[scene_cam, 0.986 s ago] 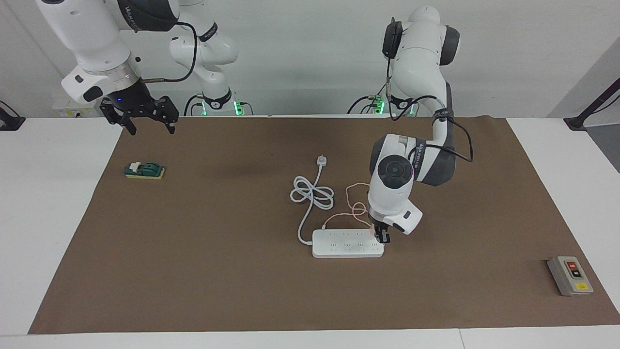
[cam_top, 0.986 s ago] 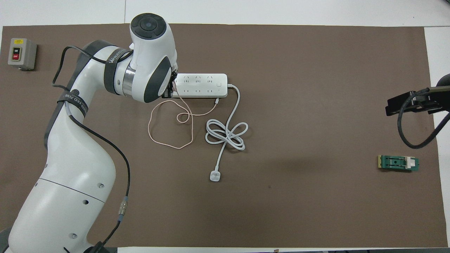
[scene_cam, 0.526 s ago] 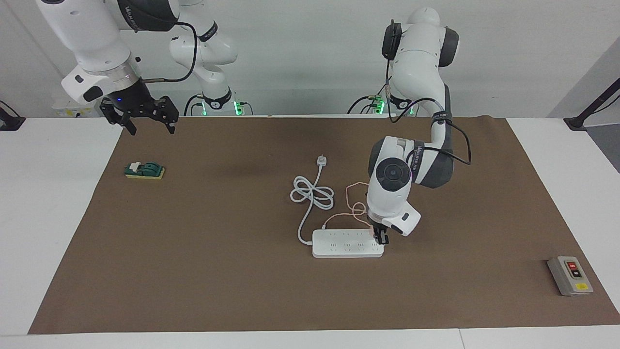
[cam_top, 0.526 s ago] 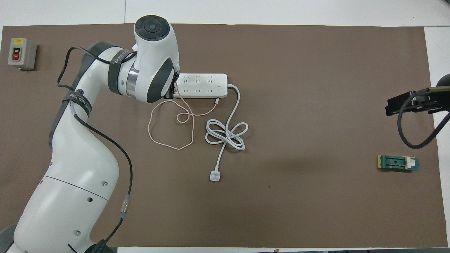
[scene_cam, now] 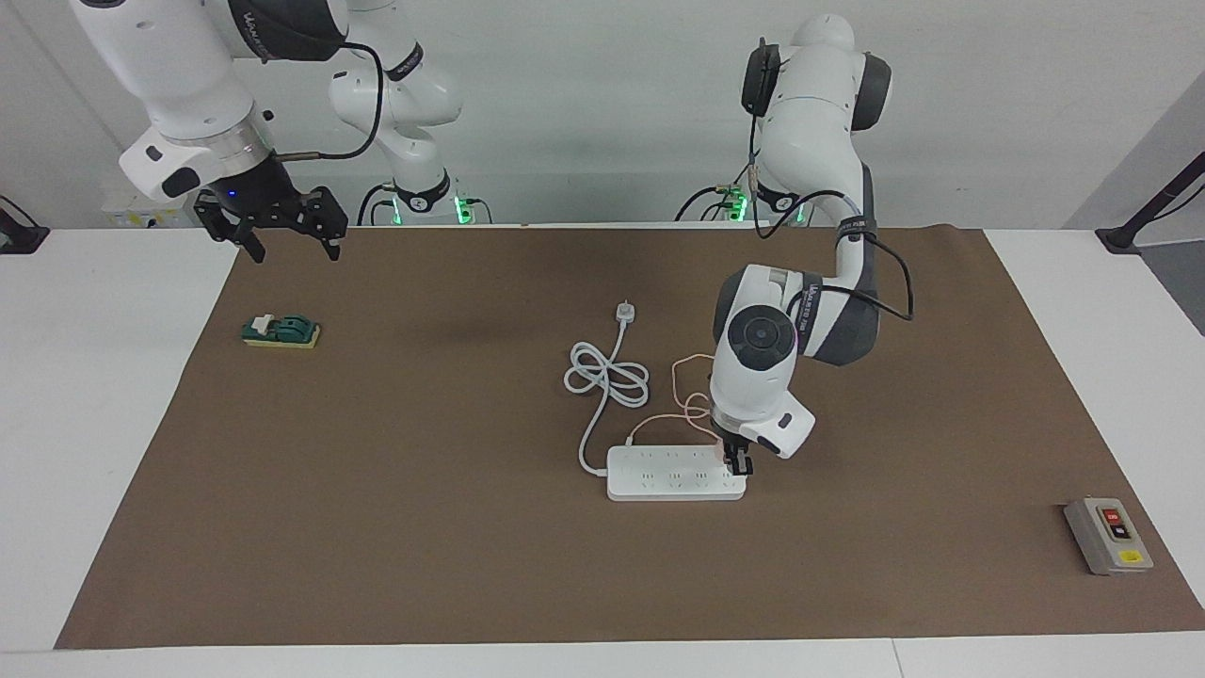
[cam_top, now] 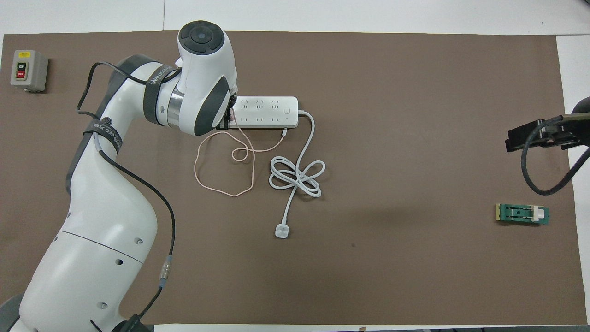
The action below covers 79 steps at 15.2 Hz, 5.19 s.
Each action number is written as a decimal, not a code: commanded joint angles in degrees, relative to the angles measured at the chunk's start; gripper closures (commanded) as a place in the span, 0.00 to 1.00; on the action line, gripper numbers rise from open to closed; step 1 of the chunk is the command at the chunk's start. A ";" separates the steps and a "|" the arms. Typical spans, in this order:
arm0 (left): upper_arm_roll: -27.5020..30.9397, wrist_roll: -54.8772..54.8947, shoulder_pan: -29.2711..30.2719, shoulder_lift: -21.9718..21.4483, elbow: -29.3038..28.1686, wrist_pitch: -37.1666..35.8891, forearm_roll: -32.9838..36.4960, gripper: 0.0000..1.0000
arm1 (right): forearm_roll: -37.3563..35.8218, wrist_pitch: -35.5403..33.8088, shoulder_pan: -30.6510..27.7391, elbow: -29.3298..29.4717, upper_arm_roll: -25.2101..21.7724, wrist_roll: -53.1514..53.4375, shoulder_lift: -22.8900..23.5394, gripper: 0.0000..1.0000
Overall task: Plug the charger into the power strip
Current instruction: 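Push the charger prongs into the strip socket with the left gripper, then open the left gripper and lift it off the plugged charger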
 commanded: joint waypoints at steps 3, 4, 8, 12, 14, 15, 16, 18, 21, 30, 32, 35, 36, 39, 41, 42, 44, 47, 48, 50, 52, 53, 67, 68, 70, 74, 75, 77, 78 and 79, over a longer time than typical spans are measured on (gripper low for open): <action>0.57 -0.91 -0.62 1.88 1.74 -0.07 0.78 1.00 | -1.37 1.31 -0.07 -1.69 0.32 0.47 -1.26 0.00; 0.57 -0.91 -0.70 1.88 1.65 -0.15 0.69 1.00 | -1.37 1.31 -0.07 -1.69 0.32 0.47 -1.26 0.00; 0.57 -0.91 -0.61 1.88 1.57 -0.15 0.69 1.00 | -1.37 1.22 -0.16 -1.69 0.32 0.47 -1.26 0.00; 0.57 -0.82 -0.61 1.88 1.48 -0.68 0.60 1.00 | -1.37 1.22 -0.16 -1.69 0.41 0.47 -1.26 0.00; 0.57 -0.82 -0.62 1.88 1.39 -0.68 0.60 1.00 | -1.37 1.22 -0.16 -1.69 0.32 0.47 -1.26 0.00; 0.57 -0.82 -0.61 1.88 1.30 -0.68 0.60 1.00 | -1.37 1.22 -0.16 -1.69 0.32 0.47 -1.26 0.00; 0.57 -0.82 -0.61 1.88 1.04 -0.51 0.60 1.00 | -1.37 1.22 -0.16 -1.69 0.32 0.47 -1.26 0.00; 0.48 -0.82 -0.61 1.88 0.95 -0.33 0.60 1.00 | -1.46 1.13 -0.16 -1.69 0.32 0.47 -1.26 0.00; 0.48 -0.82 -0.61 1.96 0.86 -0.15 0.60 1.00 | -1.37 1.13 -0.16 -1.69 0.32 0.47 -1.26 0.00; 0.48 -0.64 -0.44 2.23 0.42 0.46 0.60 1.00 | -1.37 0.95 -0.24 -1.69 0.32 0.47 -1.26 0.00; 0.40 -0.20 0.00 2.75 0.16 1.42 0.52 1.00 | -1.37 0.95 -0.16 -1.69 0.32 0.47 -1.26 0.00; 0.48 -0.11 -0.09 3.89 0.16 2.30 0.60 1.00 | -1.46 0.95 -0.16 -1.69 0.32 0.47 -1.26 0.00; 0.48 -0.20 -0.17 4.24 0.16 3.09 0.60 1.00 | -1.37 0.95 -0.16 -1.69 0.32 0.47 -1.26 0.00; 0.48 -0.11 -0.35 4.77 0.16 3.62 0.60 1.00 | -1.37 0.95 -0.16 -1.69 0.32 0.47 -1.26 0.00; 0.48 -0.11 -0.35 4.86 0.16 3.80 0.60 1.00 | -1.37 0.95 -0.16 -1.69 0.32 0.47 -1.26 0.00; 0.48 -0.11 -0.35 5.04 0.16 3.97 0.60 1.00 | -1.37 0.95 -0.16 -1.69 0.32 0.47 -1.26 0.00; 0.48 -0.03 -0.26 5.21 -0.19 4.94 0.69 1.00 | -1.37 0.95 -0.16 -1.69 0.32 0.47 -1.26 0.00; 0.48 0.06 -0.09 5.30 -0.28 5.90 0.60 1.00 | -1.46 0.95 -0.16 -1.69 0.32 0.47 -1.26 0.00; 0.48 0.06 -0.09 5.30 -0.28 6.95 0.60 1.00 | -1.46 0.95 -0.16 -1.69 0.32 0.47 -1.26 0.00; 0.39 0.06 0.00 5.30 -0.28 7.58 0.60 1.00 | -1.46 0.87 -0.16 -1.69 0.32 0.47 -1.26 0.00; 0.39 0.15 0.00 5.48 -0.54 8.71 0.60 1.00 | -1.37 0.95 -0.16 -1.69 0.32 0.47 -1.26 0.00; 0.48 0.15 0.00 5.39 -0.89 8.90 0.69 1.00 | -1.37 0.95 -0.16 -1.69 0.32 0.47 -1.26 0.00; 1.01 7.07 1.92 -8.13 0.07 -3.05 0.25 0.00 | -1.46 0.95 -0.16 -1.69 0.32 0.47 -1.26 0.00; 0.75 10.75 2.89 -9.88 0.07 -4.01 0.25 0.00 | -1.37 0.95 -0.16 -1.69 0.32 0.47 -1.26 0.00; 0.83 18.48 4.21 -12.70 0.07 -6.12 0.25 0.00 | -1.37 0.87 -0.16 -1.69 0.32 0.47 -1.26 0.00; 1.01 36.58 8.16 -16.75 0.16 -9.64 0.25 0.00 | -1.37 0.95 -0.16 -1.69 0.32 0.47 -1.26 0.00; 0.84 42.19 9.65 -17.63 0.07 -10.26 0.25 0.00 | -1.37 0.95 -0.16 -1.69 0.32 0.47 -1.26 0.00; 1.10 53.44 12.38 -18.77 0.07 -11.84 0.25 0.00 | -1.46 0.87 -0.16 -1.69 0.32 0.47 -1.26 0.00; 1.27 59.85 14.22 -19.74 0.07 -12.54 0.34 0.00 | -1.37 0.87 -0.16 -1.69 0.32 0.47 -1.26 0.00; 1.45 66.70 15.98 -20.96 -0.01 -12.98 0.43 0.00 | -1.37 0.87 -0.16 -1.69 0.32 0.47 -1.26 0.00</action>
